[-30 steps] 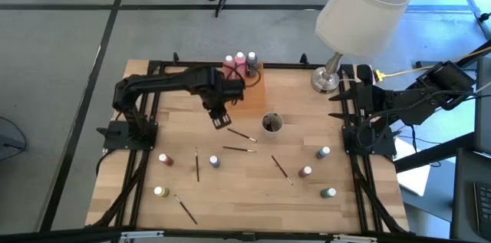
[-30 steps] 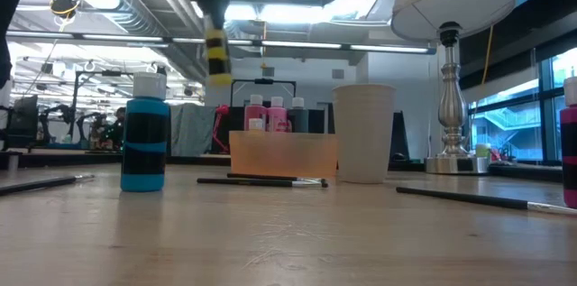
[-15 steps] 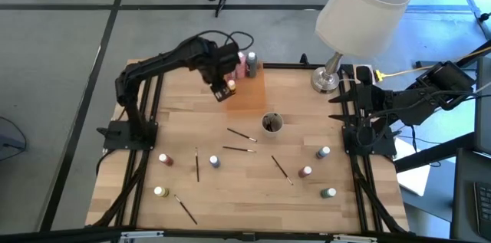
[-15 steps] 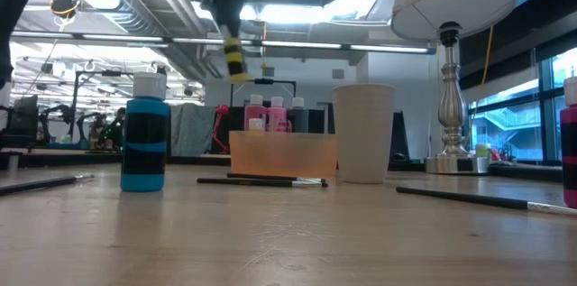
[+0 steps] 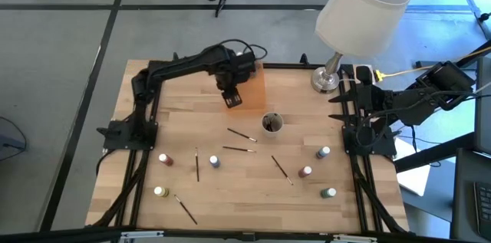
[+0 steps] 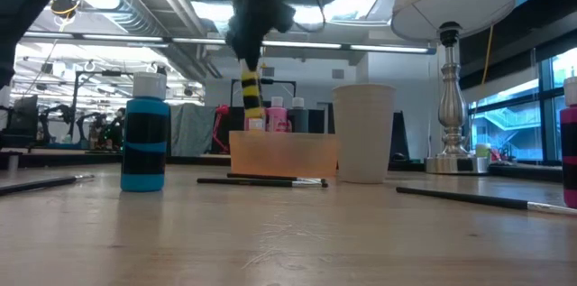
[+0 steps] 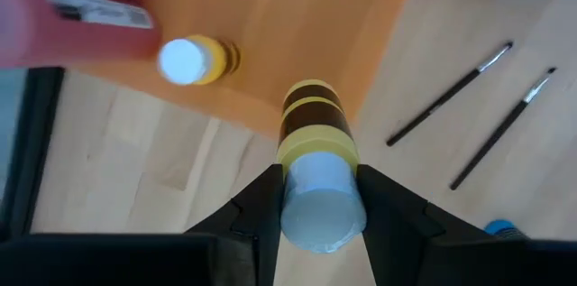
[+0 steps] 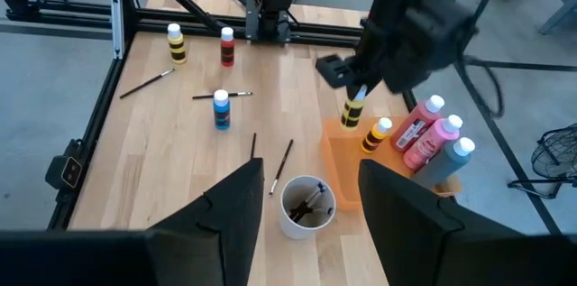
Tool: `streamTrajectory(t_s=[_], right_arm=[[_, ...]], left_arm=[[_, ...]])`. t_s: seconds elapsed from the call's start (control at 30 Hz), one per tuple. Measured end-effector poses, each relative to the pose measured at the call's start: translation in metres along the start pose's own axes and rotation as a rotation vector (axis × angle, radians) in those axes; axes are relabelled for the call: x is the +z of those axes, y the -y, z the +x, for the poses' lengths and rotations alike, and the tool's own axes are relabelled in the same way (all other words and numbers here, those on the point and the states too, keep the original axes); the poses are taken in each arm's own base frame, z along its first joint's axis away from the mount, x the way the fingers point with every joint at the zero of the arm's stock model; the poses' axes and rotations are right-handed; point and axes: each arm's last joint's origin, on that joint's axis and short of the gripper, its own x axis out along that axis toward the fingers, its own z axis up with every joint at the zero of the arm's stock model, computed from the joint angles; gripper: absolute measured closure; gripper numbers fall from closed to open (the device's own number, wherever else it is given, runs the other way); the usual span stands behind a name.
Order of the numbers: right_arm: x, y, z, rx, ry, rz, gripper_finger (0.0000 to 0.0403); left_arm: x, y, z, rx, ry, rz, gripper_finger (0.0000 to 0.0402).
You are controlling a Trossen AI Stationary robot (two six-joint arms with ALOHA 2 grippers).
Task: Pick & Place Paint Supplies
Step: Put the light yellow paint bottle into the orange bin
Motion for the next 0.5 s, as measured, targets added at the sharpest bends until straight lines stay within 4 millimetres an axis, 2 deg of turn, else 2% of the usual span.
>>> streamTrajectory(t_s=[0.2,0.5], right_arm=[[0.000,0.000,0.000,-0.002,0.001,0.000,0.0216],[0.002,-0.006,0.007,-0.007,-0.014,-0.012,0.0216]], left_arm=[[0.012,0.001,0.024,0.011,-0.037,0.049,0.0284],[0.017,-0.008,0.026,0.044,0.007,0.058,0.0284]])
